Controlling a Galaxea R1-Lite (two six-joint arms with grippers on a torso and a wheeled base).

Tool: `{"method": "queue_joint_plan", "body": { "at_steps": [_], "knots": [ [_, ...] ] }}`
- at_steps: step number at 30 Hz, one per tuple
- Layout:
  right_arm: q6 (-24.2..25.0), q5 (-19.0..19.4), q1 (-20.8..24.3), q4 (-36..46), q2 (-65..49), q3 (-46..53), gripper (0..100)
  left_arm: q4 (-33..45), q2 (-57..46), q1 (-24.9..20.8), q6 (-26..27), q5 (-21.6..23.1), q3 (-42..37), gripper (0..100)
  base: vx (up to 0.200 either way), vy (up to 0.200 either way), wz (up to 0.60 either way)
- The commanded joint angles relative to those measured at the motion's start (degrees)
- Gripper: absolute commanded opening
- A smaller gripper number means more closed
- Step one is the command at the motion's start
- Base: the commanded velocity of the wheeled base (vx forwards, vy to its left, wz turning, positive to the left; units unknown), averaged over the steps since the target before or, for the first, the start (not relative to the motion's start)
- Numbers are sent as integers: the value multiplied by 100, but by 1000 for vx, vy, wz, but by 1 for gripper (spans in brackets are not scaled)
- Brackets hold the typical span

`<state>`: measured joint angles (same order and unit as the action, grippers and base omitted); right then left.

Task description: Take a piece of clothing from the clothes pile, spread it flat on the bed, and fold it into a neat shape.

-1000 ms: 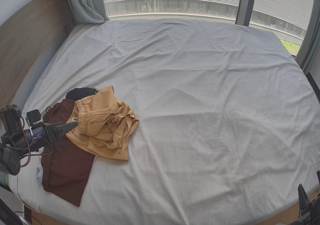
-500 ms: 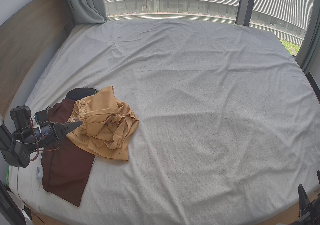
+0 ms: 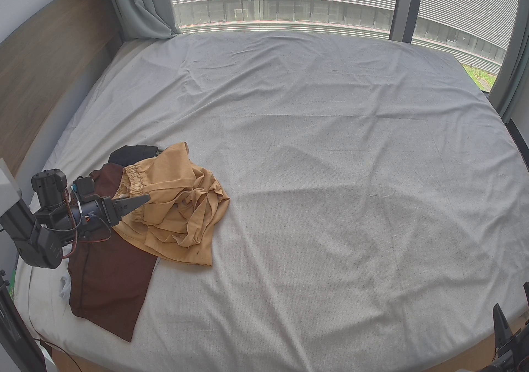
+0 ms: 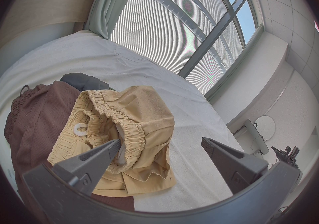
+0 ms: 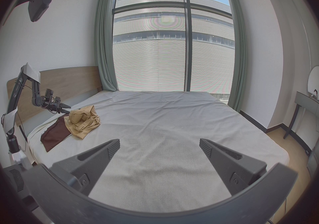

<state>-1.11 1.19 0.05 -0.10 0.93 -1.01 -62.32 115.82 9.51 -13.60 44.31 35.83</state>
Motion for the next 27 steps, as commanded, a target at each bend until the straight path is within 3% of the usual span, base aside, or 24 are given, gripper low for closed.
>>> {"method": "queue_joint_plan", "body": {
  "at_steps": [1, 27],
  "knots": [
    [-3, 4, 4, 1, -93, 92, 100, -8, 169, -107, -2, -19, 117, 100, 0, 0, 0],
    [-3, 4, 4, 1, -93, 92, 100, -26, 520, -582, -28, -98, 487, 100, 0, 0, 0]
  ]
}}
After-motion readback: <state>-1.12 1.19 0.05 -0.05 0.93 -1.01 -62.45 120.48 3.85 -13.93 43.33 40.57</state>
